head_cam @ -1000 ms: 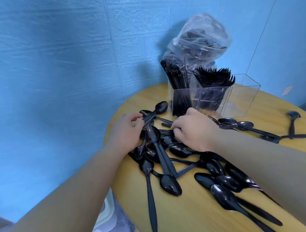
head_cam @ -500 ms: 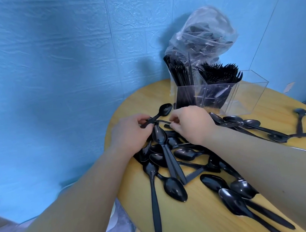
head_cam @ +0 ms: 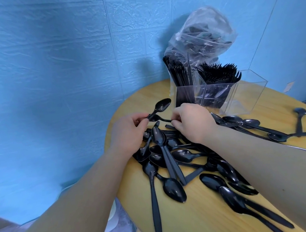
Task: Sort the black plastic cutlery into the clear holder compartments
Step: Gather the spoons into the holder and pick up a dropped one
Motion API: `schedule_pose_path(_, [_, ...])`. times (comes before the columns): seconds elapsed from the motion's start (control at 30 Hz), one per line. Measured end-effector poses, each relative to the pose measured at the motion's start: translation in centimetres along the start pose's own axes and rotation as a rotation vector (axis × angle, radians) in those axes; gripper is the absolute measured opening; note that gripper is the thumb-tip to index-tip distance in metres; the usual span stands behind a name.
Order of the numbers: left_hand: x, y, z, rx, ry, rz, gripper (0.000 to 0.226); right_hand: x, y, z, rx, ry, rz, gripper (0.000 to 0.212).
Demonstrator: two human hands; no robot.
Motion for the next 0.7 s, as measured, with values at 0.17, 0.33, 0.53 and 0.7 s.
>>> schedule_pose_path(0.17, [0.2,0.1,0.0,-0.056,-0.031,-0.164,0.023,-0.1,0.8,-0.6,-0.098,0.005,-0.01,0.018])
schedule_pose_path(0.33, [0.0,0.7,-0.7,-0.104,-0.072,-0.101,0.03,-0.5,2.8,-2.7,-0.122,0.009,-0.049,0.023])
schedule_pose_path(0.53, [-2.2,1.7,-4.0,-0.113,-0.163,-0.065,0.021,-1.4,5.6,-6.2,-0.119,-0.121,0.042,0.013])
schedule_pose_path(0.7, [-5.7,1.9,-8.0,0.009,-0.189,-0.057,0.018,-0.2,7.9,-8.7,-0.203,-0.128,0.251,0.017])
Point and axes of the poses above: each hand's wrist, its own z-axis towards the middle knuckle, its own y-axis out of the back of the hand, x = y × z, the point moved 1 cm from there along z, towards the middle knuckle, and after that the axes turned 14 degrees about y, right-handed, at the moved point
